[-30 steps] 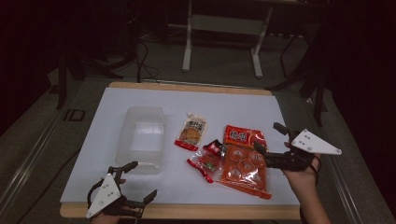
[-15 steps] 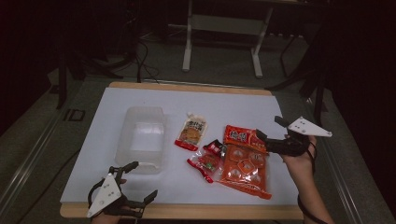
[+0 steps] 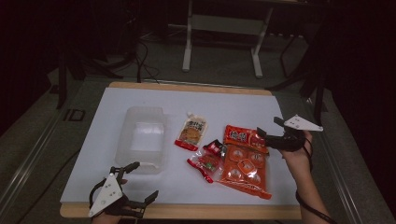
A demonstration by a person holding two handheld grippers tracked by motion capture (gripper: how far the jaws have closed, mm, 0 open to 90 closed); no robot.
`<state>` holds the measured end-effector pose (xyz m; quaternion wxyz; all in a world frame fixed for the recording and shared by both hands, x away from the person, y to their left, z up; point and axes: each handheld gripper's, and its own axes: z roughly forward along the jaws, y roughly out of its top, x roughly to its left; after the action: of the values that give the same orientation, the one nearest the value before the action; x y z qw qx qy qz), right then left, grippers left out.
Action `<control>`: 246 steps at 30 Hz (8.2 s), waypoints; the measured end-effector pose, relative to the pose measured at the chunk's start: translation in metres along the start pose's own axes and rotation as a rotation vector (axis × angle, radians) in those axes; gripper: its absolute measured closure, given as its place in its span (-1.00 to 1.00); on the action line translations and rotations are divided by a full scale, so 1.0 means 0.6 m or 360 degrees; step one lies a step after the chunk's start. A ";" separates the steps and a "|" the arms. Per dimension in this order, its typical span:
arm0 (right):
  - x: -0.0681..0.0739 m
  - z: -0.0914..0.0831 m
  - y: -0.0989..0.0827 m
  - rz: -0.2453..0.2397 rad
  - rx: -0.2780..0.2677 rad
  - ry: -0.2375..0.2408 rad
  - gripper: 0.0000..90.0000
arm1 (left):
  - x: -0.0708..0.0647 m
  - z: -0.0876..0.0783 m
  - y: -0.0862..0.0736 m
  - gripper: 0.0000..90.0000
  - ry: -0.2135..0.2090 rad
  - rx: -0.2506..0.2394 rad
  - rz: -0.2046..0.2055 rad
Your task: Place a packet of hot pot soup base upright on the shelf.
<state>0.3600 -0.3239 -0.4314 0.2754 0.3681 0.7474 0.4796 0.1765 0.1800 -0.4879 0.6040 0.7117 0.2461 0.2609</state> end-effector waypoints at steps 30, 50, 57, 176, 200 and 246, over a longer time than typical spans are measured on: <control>-0.049 0.073 -0.109 0.0177 0.0308 0.0007 -0.42 | 0.000 0.003 -0.002 -1.00 -0.0018 0.0019 -0.0004; -0.057 0.101 -0.145 0.0278 0.0490 0.0080 0.04 | -0.001 0.008 -0.005 -1.00 -0.0037 0.0042 -0.0013; -0.057 0.102 -0.141 0.0323 0.0510 0.0087 0.37 | -0.002 0.008 -0.005 -1.00 -0.0036 0.0042 -0.0009; 0.213 -0.212 0.188 -0.0398 -0.0404 0.0589 0.99 | 0.009 0.054 0.107 -1.00 -0.0292 0.0028 -0.0114; 0.266 -0.190 0.224 -0.0455 -0.0442 0.0764 0.99 | 0.015 0.127 0.161 -0.90 -0.0524 -0.0075 -0.0007; 0.266 -0.168 0.212 -0.0388 -0.0450 0.0829 0.81 | 0.007 0.144 0.199 0.59 -0.0739 0.0009 0.0140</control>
<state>0.2271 -0.2117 -0.2845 0.1787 0.0987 0.7573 0.6203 0.2418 0.1019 -0.3810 0.6305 0.7643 0.0699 0.1158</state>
